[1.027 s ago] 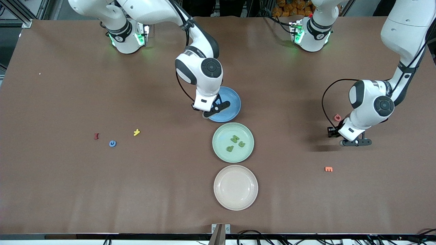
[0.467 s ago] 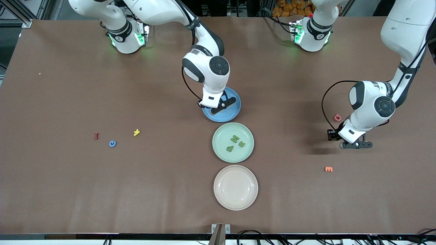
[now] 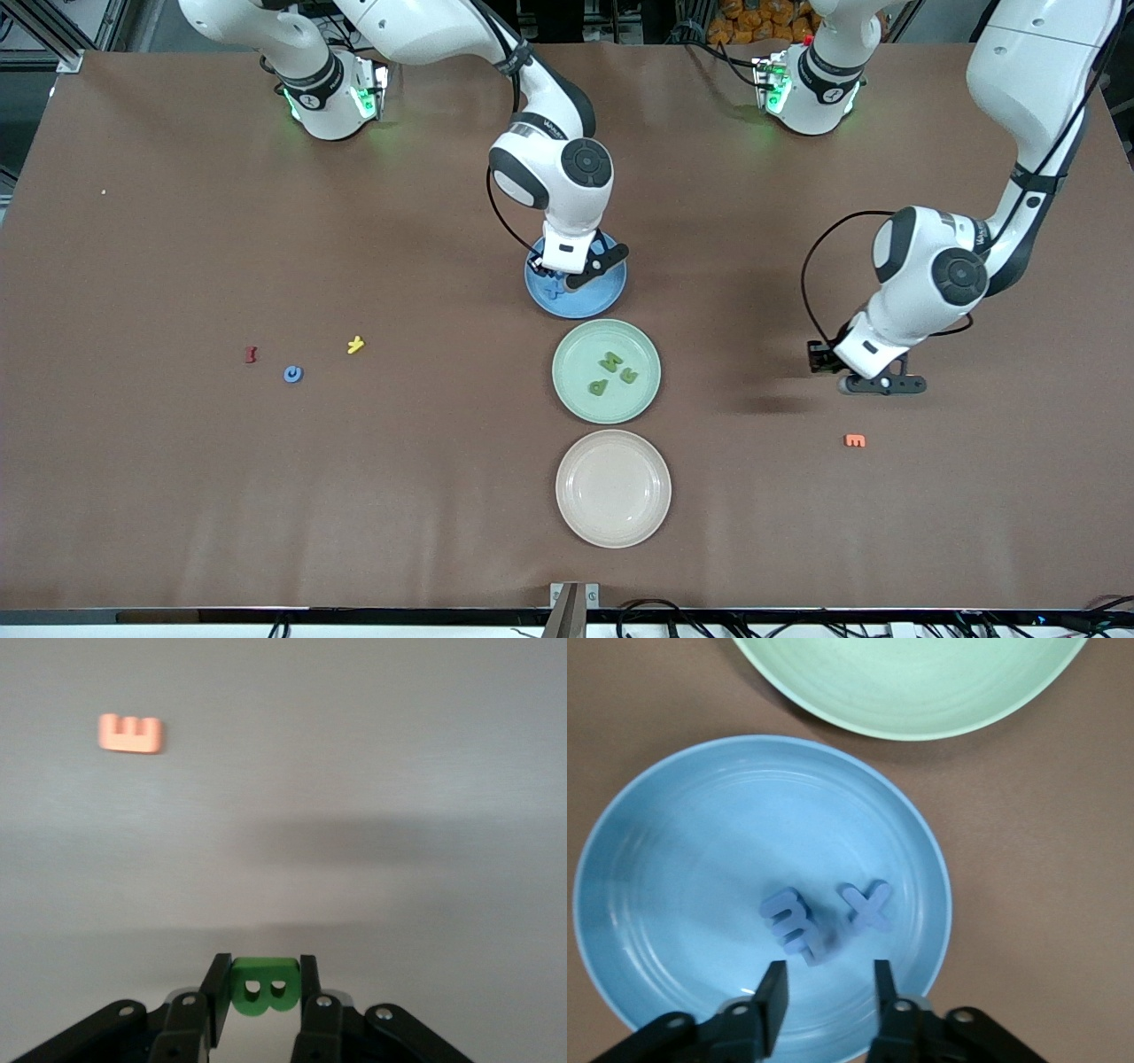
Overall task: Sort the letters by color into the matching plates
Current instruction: 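Release the B on the green plate while the right gripper withdraws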
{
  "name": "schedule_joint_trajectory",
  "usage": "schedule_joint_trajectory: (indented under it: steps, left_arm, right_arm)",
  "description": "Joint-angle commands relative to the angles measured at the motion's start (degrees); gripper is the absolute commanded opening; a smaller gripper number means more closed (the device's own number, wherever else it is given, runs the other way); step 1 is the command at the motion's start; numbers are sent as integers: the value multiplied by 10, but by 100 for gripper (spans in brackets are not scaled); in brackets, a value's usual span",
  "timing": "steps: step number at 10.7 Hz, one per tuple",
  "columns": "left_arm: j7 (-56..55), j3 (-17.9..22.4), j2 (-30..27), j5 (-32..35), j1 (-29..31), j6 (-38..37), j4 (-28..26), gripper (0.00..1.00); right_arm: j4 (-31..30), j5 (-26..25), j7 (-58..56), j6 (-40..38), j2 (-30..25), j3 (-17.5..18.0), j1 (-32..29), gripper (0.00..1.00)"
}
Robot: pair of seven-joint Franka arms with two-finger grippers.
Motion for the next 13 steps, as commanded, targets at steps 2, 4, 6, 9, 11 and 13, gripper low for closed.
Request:
schedule_joint_trajectory:
  steps: [2,4,6,9,11,13]
  left_arm:
    - [-146,-3,5,9,-112,-98,84,0]
    - [-246,-2,32,10,-170,-98,111,0]
    - [-341,4,69,10,-231,-98,155,0]
    - [-422,32,123,10,-305,-98,225,0]
    - [-464,68,156,9,-364,-97,267,0]
    - [-488,109,178,8,-414,-96,294,0]
  right_arm:
    - [25,30,-8,-9,4,3,-3,100]
    - [24,29,-34,-14,-10,1,-21,100]
    - [23,28,-73,-47,-32,0,-65,100]
    - [25,23,-118,-78,-57,0,-157,100]
    - [26,20,-158,-78,-62,-1,-217,100]
    - [33,21,-224,-78,-66,-1,-284,100]
